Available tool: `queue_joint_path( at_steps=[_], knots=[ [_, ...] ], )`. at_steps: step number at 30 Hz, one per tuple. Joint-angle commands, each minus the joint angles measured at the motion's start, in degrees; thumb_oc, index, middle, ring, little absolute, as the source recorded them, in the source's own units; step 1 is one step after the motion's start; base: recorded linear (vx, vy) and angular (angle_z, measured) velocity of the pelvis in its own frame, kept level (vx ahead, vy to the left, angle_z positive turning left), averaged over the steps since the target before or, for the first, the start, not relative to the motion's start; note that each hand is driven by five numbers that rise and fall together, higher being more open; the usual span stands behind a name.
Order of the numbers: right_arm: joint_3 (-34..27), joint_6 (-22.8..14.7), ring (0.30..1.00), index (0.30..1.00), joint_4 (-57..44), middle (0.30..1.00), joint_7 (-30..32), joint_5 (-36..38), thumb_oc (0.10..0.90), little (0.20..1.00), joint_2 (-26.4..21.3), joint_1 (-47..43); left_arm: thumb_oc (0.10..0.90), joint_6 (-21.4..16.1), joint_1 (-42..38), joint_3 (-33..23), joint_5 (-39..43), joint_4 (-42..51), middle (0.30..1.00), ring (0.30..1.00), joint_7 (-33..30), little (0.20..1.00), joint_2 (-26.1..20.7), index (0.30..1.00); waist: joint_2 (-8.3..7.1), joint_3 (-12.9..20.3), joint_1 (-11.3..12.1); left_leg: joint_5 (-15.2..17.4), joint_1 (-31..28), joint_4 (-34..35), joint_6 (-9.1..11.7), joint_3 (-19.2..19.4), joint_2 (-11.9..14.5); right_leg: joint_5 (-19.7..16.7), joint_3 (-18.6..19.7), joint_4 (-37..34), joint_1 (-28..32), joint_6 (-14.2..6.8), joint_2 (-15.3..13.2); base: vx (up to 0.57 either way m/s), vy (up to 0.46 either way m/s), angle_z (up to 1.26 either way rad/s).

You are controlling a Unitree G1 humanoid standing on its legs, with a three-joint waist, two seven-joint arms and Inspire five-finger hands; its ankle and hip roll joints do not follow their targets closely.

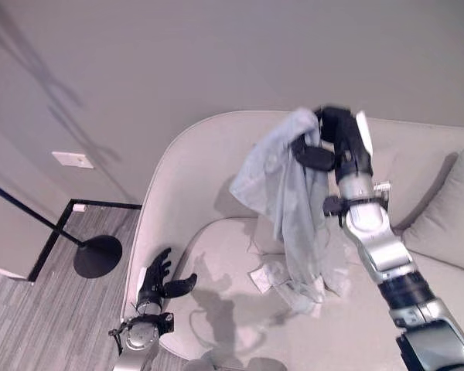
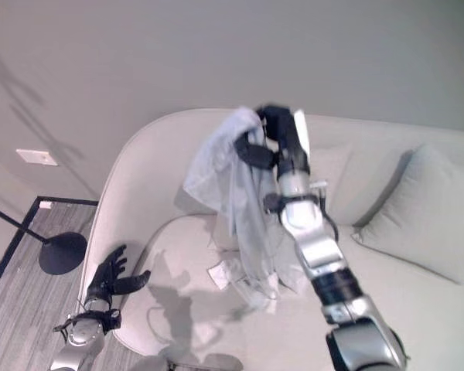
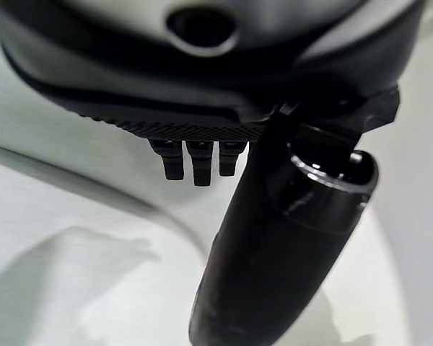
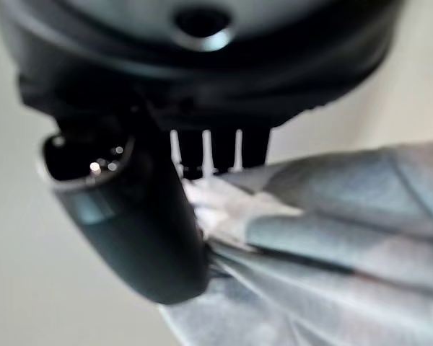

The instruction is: Hang the clothes on the sofa on the clothes rack.

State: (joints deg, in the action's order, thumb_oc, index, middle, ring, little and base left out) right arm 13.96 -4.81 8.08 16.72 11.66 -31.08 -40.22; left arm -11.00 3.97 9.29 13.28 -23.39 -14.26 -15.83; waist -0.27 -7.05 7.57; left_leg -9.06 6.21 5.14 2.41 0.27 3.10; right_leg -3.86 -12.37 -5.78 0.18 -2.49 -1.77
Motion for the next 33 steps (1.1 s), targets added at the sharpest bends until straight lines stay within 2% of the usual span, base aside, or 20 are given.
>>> queue_joint_path(
  at_steps=[1, 3, 4, 7, 11, 16, 23, 27, 30, 33],
  knots=[
    [-1.1, -7.9, 0.300, 0.300, -0.8, 0.300, 7.4, 0.4, 0.400, 0.300, -0.6, -13.8, 0.800, -5.2, -5.9, 1.1, -5.0, 2.0, 0.900, 0.900, -4.7, 0.900, -5.0, 0.900, -2.90, 8.0, 1.1, 6.8, -2.2, -0.2, 2.8, -3.0, 3.8, 8.1, -1.7, 0.8, 0.6, -1.5, -0.7, 0.02, -0.005, 0.09],
    [-0.9, -8.0, 0.300, 0.300, -0.5, 0.300, 8.5, 0.1, 0.400, 0.300, -0.7, -15.9, 0.800, -5.6, -6.5, 1.1, -5.6, 2.4, 0.900, 0.900, -5.8, 0.900, -5.2, 0.900, -3.12, 8.2, 1.3, 6.8, -2.3, -0.2, 2.8, -3.1, 3.7, 8.2, -1.9, 0.8, 0.8, -1.5, -0.6, 0.02, -0.008, 0.14],
    [-0.3, -8.7, 0.300, 0.300, 0.6, 0.300, 11.3, -0.4, 0.400, 0.300, -0.3, -22.0, 0.800, -6.9, -8.8, 0.0, -7.6, 4.6, 0.900, 0.900, -10.4, 0.900, -6.0, 0.900, -3.75, 8.7, 1.6, 6.9, -2.5, -0.2, 2.9, -3.5, 3.6, 8.4, -2.1, 0.8, 1.1, -1.3, -0.5, 0.04, -0.010, 0.15],
    [0.9, -10.1, 0.300, 0.300, 1.8, 0.300, 13.3, 0.9, 0.400, 0.300, 0.8, -26.9, 0.800, -7.6, -12.1, -0.4, -11.2, 4.5, 0.900, 0.900, -15.9, 0.900, -7.3, 0.900, -4.46, 9.3, 1.4, 7.0, -2.8, -0.2, 3.0, -3.6, 3.6, 8.5, -2.0, 0.8, 1.4, -1.2, -0.2, 0.02, -0.007, 0.05],
    [3.3, -12.1, 0.300, 0.300, 3.8, 0.300, 13.9, 4.3, 0.400, 0.300, 2.2, -32.4, 0.800, -6.0, -17.3, -0.7, -18.6, 3.8, 0.900, 0.900, -22.2, 0.900, -10.6, 0.900, -5.02, 9.9, 0.9, 7.3, -3.3, -0.2, 3.0, -3.3, 3.6, 8.4, -1.8, 0.8, 1.6, -1.2, -0.1, 0.01, 0.002, -0.02],
    [5.2, -14.2, 0.300, 0.300, 1.6, 0.300, 12.6, 8.5, 0.400, 0.300, 3.7, -32.4, 0.800, -4.0, -22.3, -1.4, -25.8, 2.8, 0.900, 0.900, -28.1, 0.900, -15.1, 0.900, -5.09, 10.5, -0.1, 7.8, -4.0, -0.3, 2.9, -3.0, 3.3, 8.3, -1.4, 0.8, 2.0, -1.3, -0.1, 0.01, 0.003, -0.02],
    [7.9, -16.3, 0.300, 0.300, -4.0, 0.300, 8.5, 14.5, 0.400, 0.300, 5.2, -29.1, 0.800, -1.3, -25.9, -1.6, -31.3, 1.1, 0.900, 0.900, -33.8, 0.900, -17.7, 0.900, -5.22, 11.0, -1.2, 8.4, -4.9, -0.2, 2.6, -2.0, 3.1, 8.0, -0.6, 0.8, 2.1, -1.6, -0.4, 0.01, 0.013, -0.06],
    [9.8, -16.3, 0.300, 0.300, -6.1, 0.300, 6.9, 16.2, 0.400, 0.300, 6.5, -27.9, 0.800, -3.8, -26.2, 0.4, -26.5, 2.3, 0.900, 0.900, -31.1, 0.900, -13.2, 0.900, -5.27, 11.1, -1.9, 8.4, -5.0, -0.1, 2.5, -1.6, 3.0, 7.8, -0.2, 0.8, 2.0, -1.5, -0.6, -0.01, 0.003, -0.06],
    [10.8, -15.3, 0.300, 0.300, -5.1, 0.300, 7.0, 16.1, 0.400, 0.300, 8.3, -28.7, 0.800, -7.9, -25.8, 4.5, -14.4, 4.4, 0.900, 0.900, -24.2, 0.900, -6.1, 0.900, -5.22, 11.0, -2.3, 8.2, -5.0, -0.1, 2.4, -1.4, 2.9, 7.6, -0.1, 0.8, 1.9, -1.4, -0.6, -0.02, 0.002, -0.07],
    [11.5, -14.0, 0.300, 0.300, -2.5, 0.300, 7.5, 15.8, 0.400, 0.300, 11.9, -30.7, 0.800, -10.9, -25.0, 11.2, 1.1, 5.3, 0.900, 0.900, -14.0, 0.900, 1.1, 0.900, -4.94, 10.6, -2.8, 8.3, -5.4, -0.1, 2.2, -1.1, 2.9, 7.6, 0.1, 0.8, 2.2, -1.4, -0.5, -0.01, -0.004, -0.03]
  ],
)
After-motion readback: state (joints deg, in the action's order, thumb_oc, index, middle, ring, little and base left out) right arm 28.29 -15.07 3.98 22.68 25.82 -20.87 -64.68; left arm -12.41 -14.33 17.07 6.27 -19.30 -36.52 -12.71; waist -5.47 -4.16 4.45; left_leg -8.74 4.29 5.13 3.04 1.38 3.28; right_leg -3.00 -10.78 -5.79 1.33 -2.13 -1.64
